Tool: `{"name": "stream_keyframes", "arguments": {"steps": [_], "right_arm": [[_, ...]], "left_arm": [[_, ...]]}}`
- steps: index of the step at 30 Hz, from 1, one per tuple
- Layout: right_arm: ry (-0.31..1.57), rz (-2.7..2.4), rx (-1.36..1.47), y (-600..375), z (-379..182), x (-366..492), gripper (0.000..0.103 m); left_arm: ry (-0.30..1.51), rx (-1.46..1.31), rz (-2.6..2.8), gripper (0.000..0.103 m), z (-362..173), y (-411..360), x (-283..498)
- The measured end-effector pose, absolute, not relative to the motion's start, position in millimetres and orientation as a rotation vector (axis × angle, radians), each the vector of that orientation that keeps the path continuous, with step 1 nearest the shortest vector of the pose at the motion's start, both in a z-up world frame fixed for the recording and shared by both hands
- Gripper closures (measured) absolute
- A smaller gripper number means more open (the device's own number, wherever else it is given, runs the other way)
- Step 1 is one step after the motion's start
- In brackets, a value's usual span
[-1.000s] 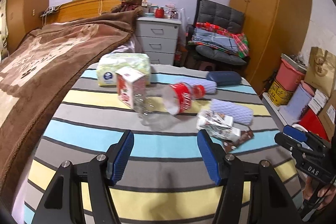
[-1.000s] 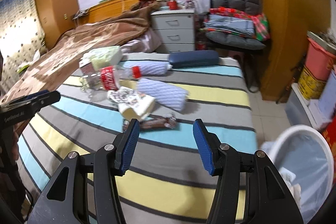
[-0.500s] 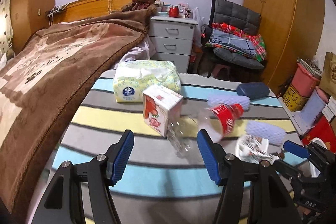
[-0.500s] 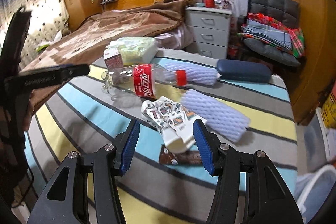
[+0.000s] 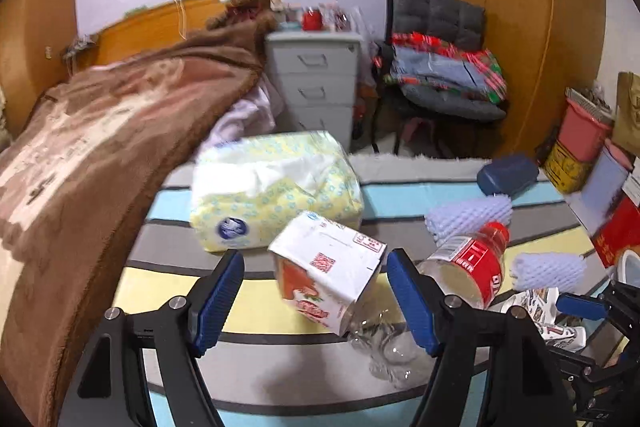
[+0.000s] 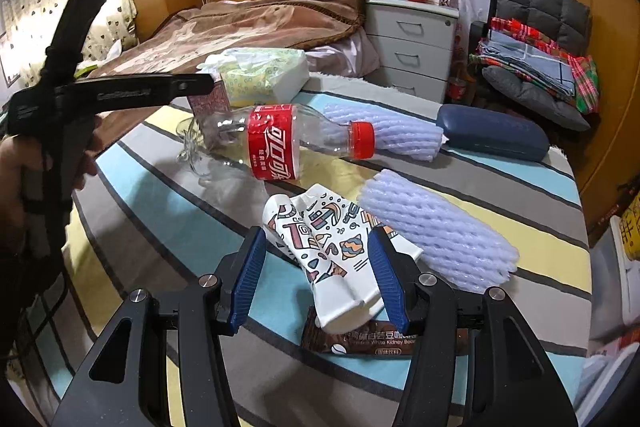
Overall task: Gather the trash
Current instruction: 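Grasp the white-red milk carton with the left tool while the right tool grasps the patterned wrapper, then carry the milk carton and patterned wrapper over the trash bin with both tools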
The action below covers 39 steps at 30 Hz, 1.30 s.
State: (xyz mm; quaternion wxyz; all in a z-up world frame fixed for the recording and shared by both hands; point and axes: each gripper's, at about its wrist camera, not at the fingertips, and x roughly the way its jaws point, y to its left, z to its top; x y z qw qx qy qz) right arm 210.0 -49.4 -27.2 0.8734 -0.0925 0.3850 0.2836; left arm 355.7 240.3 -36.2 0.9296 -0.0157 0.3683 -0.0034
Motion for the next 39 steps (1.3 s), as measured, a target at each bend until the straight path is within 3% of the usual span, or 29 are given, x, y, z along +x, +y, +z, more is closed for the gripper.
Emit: {"name": "stream_keyframes", "arguments": {"steps": [13,16,21,23,39], "right_arm": [[0.841,0.588,-0.211,-46.0,-34.8,214.6,0.048],[0.833,0.586,-0.208,-46.6,-33.9,214.1,0.049],[0.830,0.577,-0.206,-47.1,-33.9,215.7,0.069],[0.834,0.584,-0.199,-47.5,-34.0,215.4,0.081],[0.780,0.581,-0.173,-48.5,-25.4,204.8,0.082]], "left_arm": [[0.743,-0.043,-0.058,0.029,-48.4,236.8,371.7],[0.745,-0.049,-0.061,0.038,-49.3,237.3,370.7],[0.742,-0.025,-0.056,0.041,-49.4,233.7,365.1],[0.740,-0.029,-0.050,0.041,-48.7,234.1,362.9],[0.719,-0.017,0.011,0.041,-34.5,240.6,327.5]]}}
